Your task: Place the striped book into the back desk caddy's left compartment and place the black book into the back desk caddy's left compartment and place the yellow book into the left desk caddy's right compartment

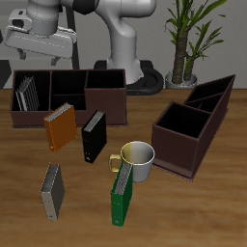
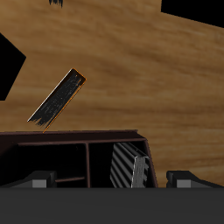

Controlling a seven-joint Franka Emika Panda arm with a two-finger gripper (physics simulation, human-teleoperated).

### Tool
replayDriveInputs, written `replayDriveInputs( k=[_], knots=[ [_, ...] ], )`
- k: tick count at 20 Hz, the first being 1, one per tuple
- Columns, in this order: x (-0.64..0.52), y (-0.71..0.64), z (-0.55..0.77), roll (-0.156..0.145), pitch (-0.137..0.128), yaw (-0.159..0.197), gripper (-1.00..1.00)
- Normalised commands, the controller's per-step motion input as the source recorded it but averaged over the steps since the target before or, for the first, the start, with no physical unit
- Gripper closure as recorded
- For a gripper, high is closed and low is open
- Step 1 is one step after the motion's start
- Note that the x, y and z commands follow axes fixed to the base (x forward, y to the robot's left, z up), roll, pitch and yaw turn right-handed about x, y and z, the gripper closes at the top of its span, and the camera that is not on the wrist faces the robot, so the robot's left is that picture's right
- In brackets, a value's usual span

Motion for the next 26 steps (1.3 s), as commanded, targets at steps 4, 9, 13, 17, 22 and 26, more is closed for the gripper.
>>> replayDriveInputs(
  k=[4,9,13,17,22,26],
  knots=[
    [0.32,0.59,-0.07,0.021,-0.029,0.05,-1.0],
    [0.15,0.3,0.04,0.028,-0.023,-0.028,-1.0],
    [0.11,0.19,0.03,0.005,-0.065,-0.016,-1.0],
    [0.09,0.16,0.02,0.005,-0.102,-0.023,-1.0],
    [0.05,0.13,-0.04,0.035,-0.066,0.021,-1.0],
    [0.12,0.19,-0.07,0.043,-0.048,0.032,-1.0]
  ],
)
